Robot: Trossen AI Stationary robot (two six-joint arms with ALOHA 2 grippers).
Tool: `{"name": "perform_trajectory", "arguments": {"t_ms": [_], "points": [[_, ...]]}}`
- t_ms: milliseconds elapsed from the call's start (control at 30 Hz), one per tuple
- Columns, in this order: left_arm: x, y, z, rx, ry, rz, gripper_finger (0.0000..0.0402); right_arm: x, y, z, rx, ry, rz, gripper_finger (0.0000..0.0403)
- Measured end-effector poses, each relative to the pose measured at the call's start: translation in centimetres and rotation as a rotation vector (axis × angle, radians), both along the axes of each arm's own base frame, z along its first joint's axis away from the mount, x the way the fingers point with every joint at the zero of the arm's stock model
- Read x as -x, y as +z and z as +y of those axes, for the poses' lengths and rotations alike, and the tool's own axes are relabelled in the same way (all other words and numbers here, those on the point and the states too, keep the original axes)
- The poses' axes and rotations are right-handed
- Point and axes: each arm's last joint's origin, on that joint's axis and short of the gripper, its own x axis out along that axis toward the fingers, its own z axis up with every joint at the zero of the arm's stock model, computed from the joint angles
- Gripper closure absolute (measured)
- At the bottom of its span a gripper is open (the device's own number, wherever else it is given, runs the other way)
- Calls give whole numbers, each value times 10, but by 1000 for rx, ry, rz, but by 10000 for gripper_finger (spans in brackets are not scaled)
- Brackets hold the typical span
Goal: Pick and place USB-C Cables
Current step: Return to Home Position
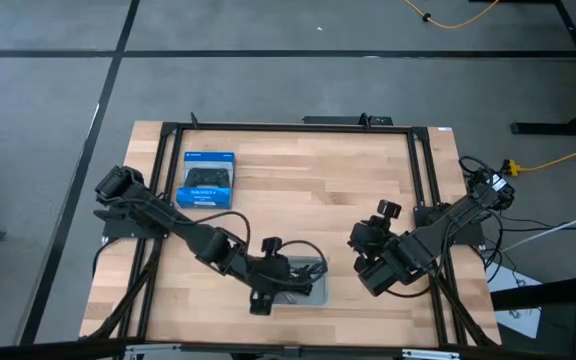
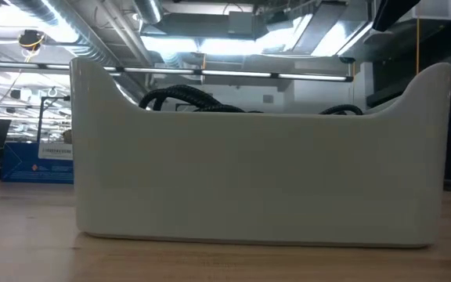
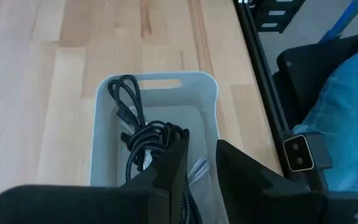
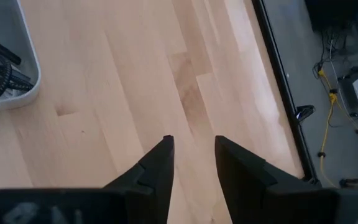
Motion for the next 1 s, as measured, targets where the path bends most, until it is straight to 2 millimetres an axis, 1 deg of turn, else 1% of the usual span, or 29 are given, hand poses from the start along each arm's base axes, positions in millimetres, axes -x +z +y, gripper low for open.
{"name": "perform_trajectory", "arguments": {"t_ms": [100, 167, 233, 333, 433, 567, 667, 733, 833, 900, 1000], "points": [[0, -1, 0, 7, -9, 11, 318, 0, 0, 0, 12, 24, 15, 282], [4, -3, 3, 23, -92, 92, 318, 1, 1, 3, 39, 40, -20, 282], [14, -1, 9, 35, -128, 170, 318, 4, 2, 10, 86, 92, -53, 282], [22, 16, 20, 60, -126, 155, 318, 15, 7, 20, 122, 175, -72, 282], [34, 29, 29, 67, -120, 133, 318, 28, 15, 28, 156, 229, -143, 282], [60, 46, 39, 23, -113, 54, 318, 42, 25, 34, 171, 285, -235, 282], [83, 50, 48, -17, -92, 6, 318, 51, 28, 35, 193, 304, -309, 282], [97, 50, 53, -22, -77, -42, 318, 55, 21, 31, 209, 307, -346, 282], [116, 46, 62, 0, -63, -124, 318, 61, -3, 22, 228, 300, -370, 282], [126, 41, 68, 11, -53, -160, 318, 64, -20, 14, 208, 283, -372, 282], [138, 34, 78, 29, -36, -202, 318, 67, -41, 0, 132, 266, -337, 282]]}}
